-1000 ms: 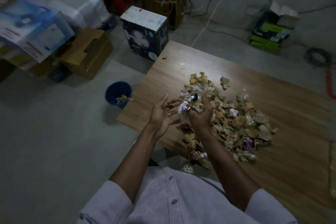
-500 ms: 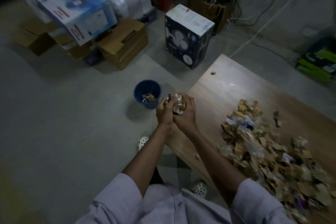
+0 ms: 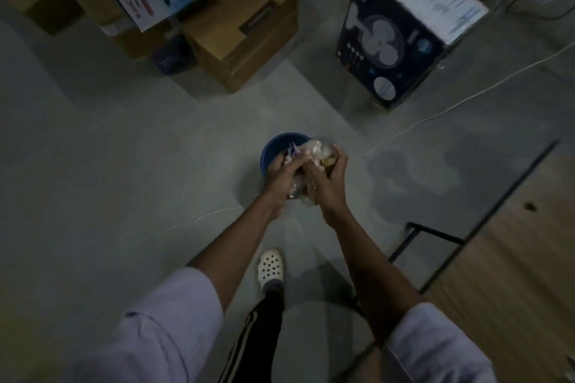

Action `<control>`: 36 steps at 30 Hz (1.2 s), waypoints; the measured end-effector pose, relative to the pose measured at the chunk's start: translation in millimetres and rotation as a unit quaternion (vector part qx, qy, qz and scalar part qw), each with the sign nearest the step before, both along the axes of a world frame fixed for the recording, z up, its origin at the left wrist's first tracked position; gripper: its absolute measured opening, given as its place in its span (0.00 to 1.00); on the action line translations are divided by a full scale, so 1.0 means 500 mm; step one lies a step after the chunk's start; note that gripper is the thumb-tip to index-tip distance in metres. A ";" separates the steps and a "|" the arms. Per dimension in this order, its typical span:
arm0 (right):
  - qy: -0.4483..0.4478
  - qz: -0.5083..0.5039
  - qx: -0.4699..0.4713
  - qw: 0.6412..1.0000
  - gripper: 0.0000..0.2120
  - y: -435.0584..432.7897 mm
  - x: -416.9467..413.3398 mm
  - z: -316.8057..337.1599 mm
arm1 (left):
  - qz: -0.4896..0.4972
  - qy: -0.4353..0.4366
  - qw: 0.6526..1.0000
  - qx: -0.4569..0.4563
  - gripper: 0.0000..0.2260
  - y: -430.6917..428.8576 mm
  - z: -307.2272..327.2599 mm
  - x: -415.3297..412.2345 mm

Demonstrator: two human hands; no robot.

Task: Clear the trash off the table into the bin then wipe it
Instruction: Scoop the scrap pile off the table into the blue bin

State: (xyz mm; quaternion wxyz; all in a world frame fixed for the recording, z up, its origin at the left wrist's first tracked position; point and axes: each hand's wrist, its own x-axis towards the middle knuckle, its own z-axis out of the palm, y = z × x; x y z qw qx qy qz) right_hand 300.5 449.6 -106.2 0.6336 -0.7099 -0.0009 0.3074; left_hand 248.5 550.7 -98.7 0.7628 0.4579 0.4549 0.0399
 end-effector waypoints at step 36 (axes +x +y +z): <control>0.240 -0.179 0.043 0.953 0.21 -0.050 0.008 -0.039 | -0.133 0.083 0.983 0.091 0.11 -0.019 -0.030 -0.017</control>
